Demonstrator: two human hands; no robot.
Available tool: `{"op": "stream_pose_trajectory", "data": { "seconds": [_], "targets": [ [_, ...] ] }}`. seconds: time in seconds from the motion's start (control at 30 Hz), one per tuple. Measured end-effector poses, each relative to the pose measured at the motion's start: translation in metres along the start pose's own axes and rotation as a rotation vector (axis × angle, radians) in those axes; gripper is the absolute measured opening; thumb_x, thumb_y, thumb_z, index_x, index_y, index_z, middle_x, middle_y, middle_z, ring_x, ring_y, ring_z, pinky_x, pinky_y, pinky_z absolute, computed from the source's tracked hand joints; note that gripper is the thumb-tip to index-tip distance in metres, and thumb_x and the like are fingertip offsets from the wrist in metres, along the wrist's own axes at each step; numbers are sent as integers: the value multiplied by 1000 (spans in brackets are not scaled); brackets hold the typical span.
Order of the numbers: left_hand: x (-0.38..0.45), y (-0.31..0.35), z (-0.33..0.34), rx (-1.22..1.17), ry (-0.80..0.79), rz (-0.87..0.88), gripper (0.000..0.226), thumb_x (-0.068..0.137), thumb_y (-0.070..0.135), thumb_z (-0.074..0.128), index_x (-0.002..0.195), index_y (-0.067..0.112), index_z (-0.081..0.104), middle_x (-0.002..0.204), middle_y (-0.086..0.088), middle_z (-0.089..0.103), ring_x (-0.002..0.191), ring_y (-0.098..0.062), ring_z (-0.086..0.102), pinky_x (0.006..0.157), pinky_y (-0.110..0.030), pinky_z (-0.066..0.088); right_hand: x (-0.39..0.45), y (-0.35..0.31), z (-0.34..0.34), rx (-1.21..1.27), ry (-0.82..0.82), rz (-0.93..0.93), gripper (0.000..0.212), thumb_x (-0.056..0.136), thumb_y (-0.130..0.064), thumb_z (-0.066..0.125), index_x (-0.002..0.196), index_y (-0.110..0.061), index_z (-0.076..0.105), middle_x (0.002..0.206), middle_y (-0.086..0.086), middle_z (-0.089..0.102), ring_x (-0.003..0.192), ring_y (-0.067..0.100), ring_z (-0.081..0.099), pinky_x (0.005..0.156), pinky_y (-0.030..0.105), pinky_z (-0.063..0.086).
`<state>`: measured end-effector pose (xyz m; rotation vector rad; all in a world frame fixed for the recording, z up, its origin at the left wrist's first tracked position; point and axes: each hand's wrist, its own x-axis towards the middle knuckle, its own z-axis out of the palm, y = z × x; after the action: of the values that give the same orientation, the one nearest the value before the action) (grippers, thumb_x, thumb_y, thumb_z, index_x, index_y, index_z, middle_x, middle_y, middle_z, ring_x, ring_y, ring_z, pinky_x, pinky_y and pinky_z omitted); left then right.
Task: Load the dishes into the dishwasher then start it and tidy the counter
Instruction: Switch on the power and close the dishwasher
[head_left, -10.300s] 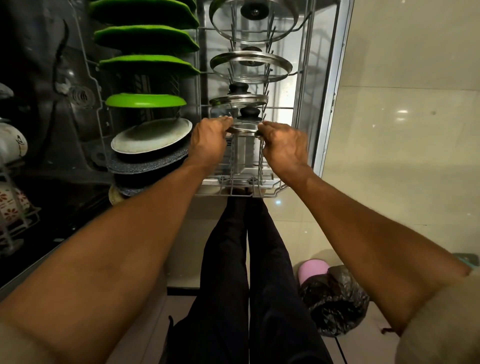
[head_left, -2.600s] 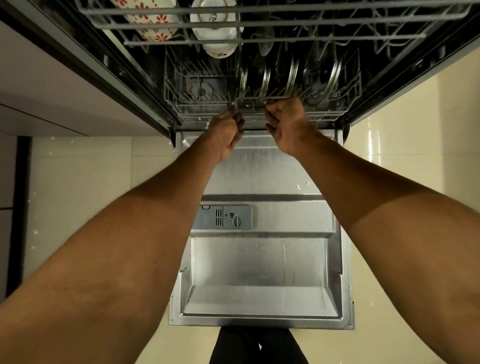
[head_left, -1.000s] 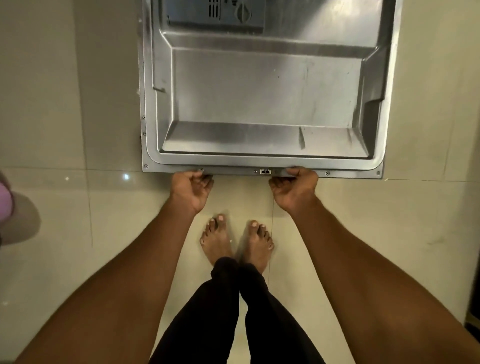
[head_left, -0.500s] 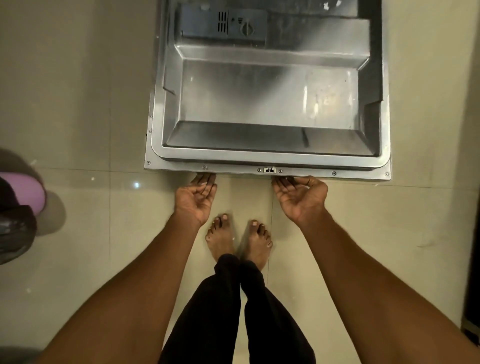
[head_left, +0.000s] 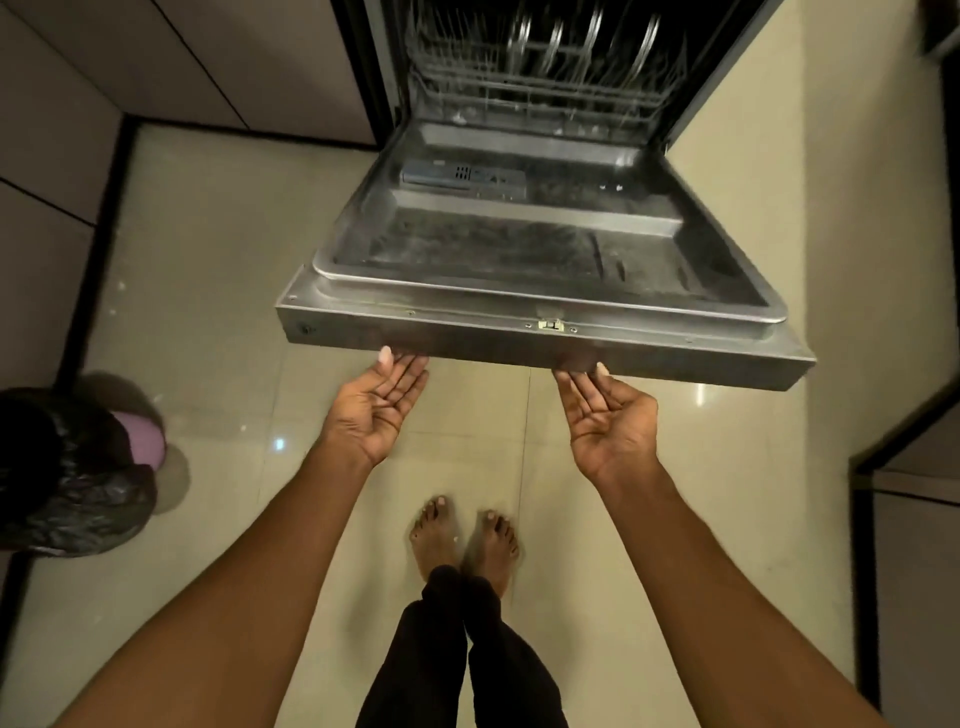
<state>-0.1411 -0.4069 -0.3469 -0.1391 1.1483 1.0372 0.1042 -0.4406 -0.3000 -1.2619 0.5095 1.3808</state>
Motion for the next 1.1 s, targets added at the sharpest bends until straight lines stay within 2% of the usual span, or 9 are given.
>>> {"op": "stream_pose_trajectory", "data": {
  "seconds": [0.13,0.27,0.43,0.6,0.7,0.8,0.9,1.0,1.1],
  "targets": [
    [-12,48,56,31,-60,72,31,100,12,50,82,0,73,85,-13,76,82,-23,75,80,-37,61,-23,-37,55,-48,-18,-82,20,93,1,62,113,5,64,116,25,70,110,37,69,85,39,60],
    [-18,93,117,107,-117,156,39,99,13,53,70,6,77,80,-12,76,76,-21,75,74,-35,62,-36,-76,116,-99,1,-230,25,85,-4,77,103,11,66,100,25,74,93,36,74,74,32,64],
    [-13,142,189,237,-93,243,19,98,22,58,96,4,66,83,-9,77,79,-19,75,80,-33,61,-39,-126,176,-240,-70,-350,29,79,-8,83,97,8,67,90,21,76,75,29,76,63,30,62],
    [-9,178,241,409,129,315,56,77,37,83,117,6,59,96,-11,76,85,-23,76,68,-37,63,-32,-171,219,-461,-129,-548,38,76,-17,88,96,8,68,80,20,75,66,29,73,52,32,57],
    [-4,202,274,521,363,442,77,60,50,92,107,13,43,111,-8,66,94,-25,69,72,-39,63,-28,-195,248,-628,-92,-691,40,72,-29,92,81,1,67,72,16,74,57,26,69,47,29,52],
    [1,225,306,686,477,547,112,52,60,91,135,12,33,138,-9,48,123,-28,51,101,-43,51,-24,-219,278,-848,52,-882,48,62,-51,92,69,-11,65,62,4,72,53,17,68,53,32,56],
    [5,251,336,911,587,649,137,53,65,88,154,8,13,160,-17,18,148,-34,19,119,-46,26,-24,-240,308,-1157,281,-1147,55,58,-71,83,68,-20,64,67,-11,66,69,10,65,66,31,53],
    [14,275,362,1108,582,839,145,56,71,81,158,8,-2,164,-17,-11,152,-35,-5,123,-49,11,-18,-259,338,-1328,337,-1525,50,69,-63,81,78,-21,57,94,-9,53,92,13,51,73,33,43],
    [32,301,378,1260,527,1062,146,53,83,72,159,14,-1,165,-12,-12,152,-32,-7,123,-53,9,-4,-276,369,-1502,333,-1740,52,76,-52,81,109,-20,57,120,7,50,113,24,48,91,35,43]
  ]
}}
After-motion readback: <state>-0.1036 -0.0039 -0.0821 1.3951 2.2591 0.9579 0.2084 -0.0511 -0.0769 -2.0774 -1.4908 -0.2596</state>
